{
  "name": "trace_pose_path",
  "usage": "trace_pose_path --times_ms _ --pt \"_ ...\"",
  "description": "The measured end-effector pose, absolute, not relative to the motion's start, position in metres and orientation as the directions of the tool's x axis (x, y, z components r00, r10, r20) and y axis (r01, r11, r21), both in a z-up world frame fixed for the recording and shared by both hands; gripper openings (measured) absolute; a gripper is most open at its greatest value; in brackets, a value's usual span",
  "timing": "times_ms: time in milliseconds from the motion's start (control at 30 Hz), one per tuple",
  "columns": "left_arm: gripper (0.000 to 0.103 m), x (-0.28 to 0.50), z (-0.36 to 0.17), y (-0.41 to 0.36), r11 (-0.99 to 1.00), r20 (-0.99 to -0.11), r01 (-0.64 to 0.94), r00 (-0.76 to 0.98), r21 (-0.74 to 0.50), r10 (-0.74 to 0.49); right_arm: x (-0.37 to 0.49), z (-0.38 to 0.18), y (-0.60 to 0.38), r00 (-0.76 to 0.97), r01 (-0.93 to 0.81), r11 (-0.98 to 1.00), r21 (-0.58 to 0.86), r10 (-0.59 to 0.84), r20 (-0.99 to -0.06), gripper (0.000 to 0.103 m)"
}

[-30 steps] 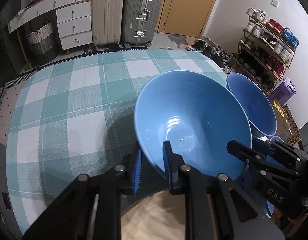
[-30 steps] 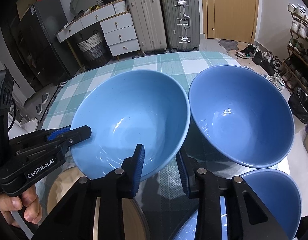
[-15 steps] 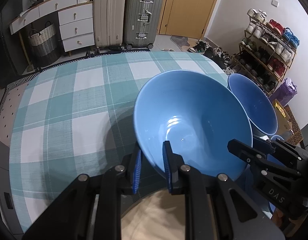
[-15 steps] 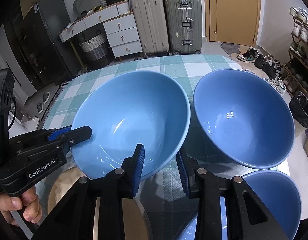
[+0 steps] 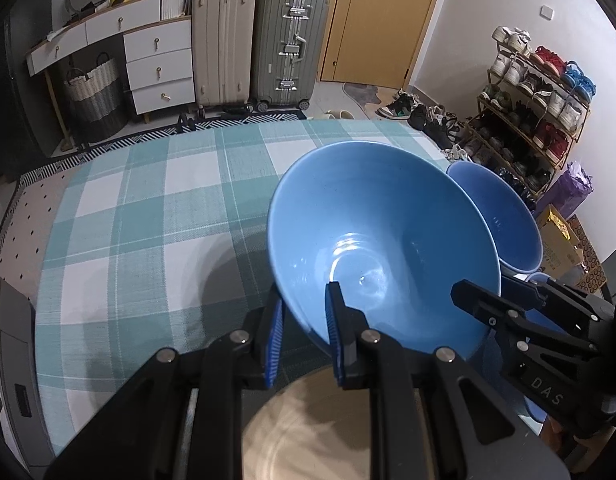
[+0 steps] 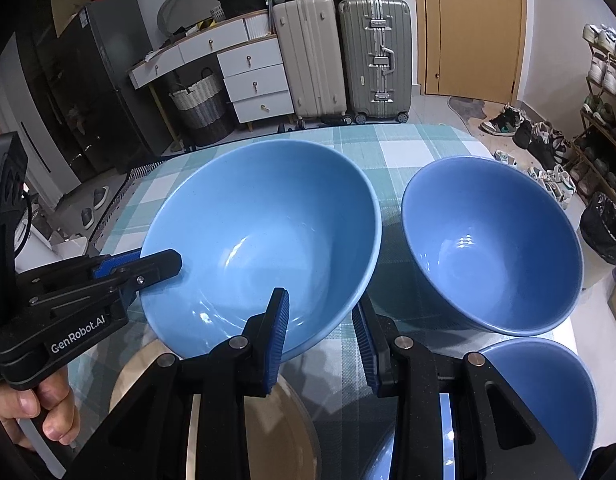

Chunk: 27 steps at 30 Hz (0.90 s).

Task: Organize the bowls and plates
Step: 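Lift the blue bowl with both grippers, then carry the held blue bowl with both grippers over another blue bowl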

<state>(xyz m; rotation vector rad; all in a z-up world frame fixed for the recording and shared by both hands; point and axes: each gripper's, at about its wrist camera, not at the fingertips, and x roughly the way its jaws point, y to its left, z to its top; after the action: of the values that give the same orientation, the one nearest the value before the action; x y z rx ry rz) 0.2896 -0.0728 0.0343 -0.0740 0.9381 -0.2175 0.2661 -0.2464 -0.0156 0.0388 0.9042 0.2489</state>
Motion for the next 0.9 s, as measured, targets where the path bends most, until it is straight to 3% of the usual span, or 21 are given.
trace_pose_path --times_ms 900 --pt "0.018 0.238 0.081 -0.092 0.975 -0.757 0.176 0.616 -0.135 -0.217 0.196 0.041 -0.262 0.653 -0.207 0.970 0.129 0.236 -0.719 0.033"
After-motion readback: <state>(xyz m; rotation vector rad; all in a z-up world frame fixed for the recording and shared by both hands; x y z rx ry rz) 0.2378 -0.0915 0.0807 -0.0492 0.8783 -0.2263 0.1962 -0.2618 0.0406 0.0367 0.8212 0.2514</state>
